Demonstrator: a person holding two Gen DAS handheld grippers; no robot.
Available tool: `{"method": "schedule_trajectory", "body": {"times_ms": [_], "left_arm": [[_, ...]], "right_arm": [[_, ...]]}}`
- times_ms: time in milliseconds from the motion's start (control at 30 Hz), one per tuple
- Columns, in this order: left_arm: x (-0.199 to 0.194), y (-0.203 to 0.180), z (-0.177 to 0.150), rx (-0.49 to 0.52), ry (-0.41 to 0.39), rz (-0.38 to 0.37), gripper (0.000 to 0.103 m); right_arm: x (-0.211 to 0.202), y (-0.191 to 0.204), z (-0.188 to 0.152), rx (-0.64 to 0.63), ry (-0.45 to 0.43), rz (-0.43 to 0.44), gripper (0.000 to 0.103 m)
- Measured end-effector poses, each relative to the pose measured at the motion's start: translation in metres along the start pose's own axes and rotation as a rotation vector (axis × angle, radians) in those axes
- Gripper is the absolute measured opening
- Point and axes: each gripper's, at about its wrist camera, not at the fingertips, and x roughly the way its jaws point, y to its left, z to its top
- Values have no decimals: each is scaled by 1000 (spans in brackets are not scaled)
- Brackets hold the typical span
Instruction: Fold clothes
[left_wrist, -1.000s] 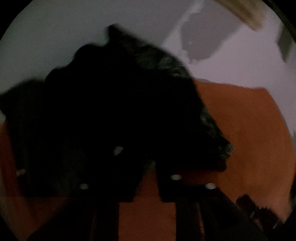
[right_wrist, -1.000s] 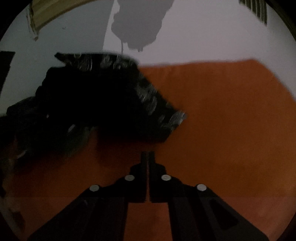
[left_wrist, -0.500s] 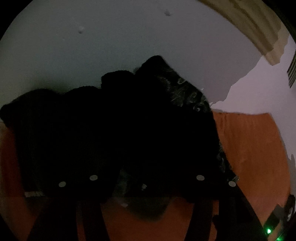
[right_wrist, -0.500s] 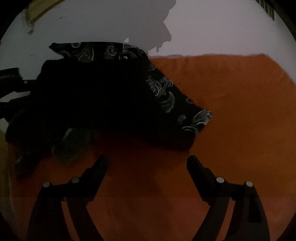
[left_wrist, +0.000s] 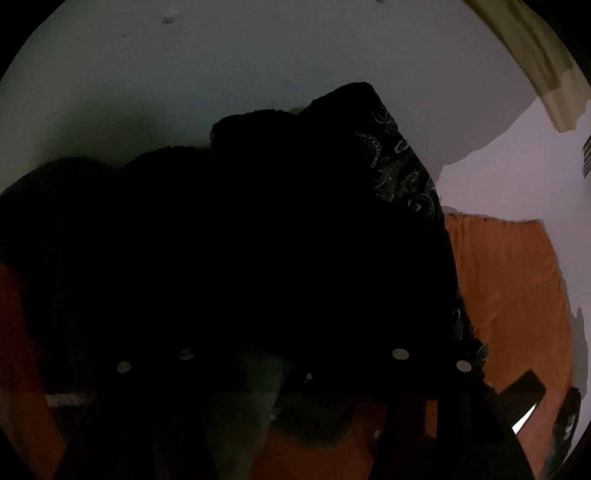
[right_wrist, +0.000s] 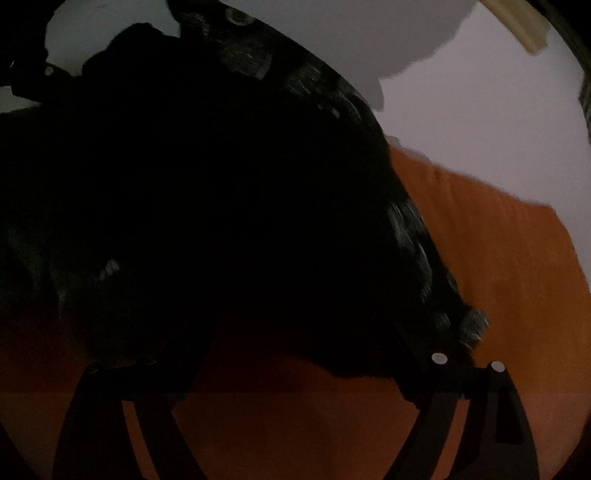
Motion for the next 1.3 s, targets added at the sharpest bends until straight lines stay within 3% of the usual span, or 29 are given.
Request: {"method": "schedule_trajectory", "body": {"times_ms": [33,67,100,233,400,500,567,733,967,1300], "left_arm": [[1,0,0,-3,1,1,59],[2,-1,-1,-9,5,-5,59],[3,-1,-3,-11,8,-9,59],[2,-4,-8,9,5,0,59],[-10,-21,-23,65,-36,33,59],[-20,-37,-35,119,-48,38,59],[-28,-48,-45,151,-45,19,59],[-47,-83,-75,222,-6,-46,59],[-77,-167,-161,392,23,-131,59],[-117,-303,-309,661,109,-318,59]], "right_arm": [[2,-1,3,8,11,-5,49],[4,-3,5,16,21,-11,20],[4,-5,7,28,27,-12,10],[-18,-21,1,96,-37,26,6],[-60,-36,-12,115,-122,2,3],[-88,-65,-24,275,-156,-4,3],[-114,-87,-34,334,-192,-54,3],[-162,-132,-65,337,-208,-144,3],[-240,-207,-152,418,-148,-277,3],[-396,-290,-320,597,-87,-487,3]]}}
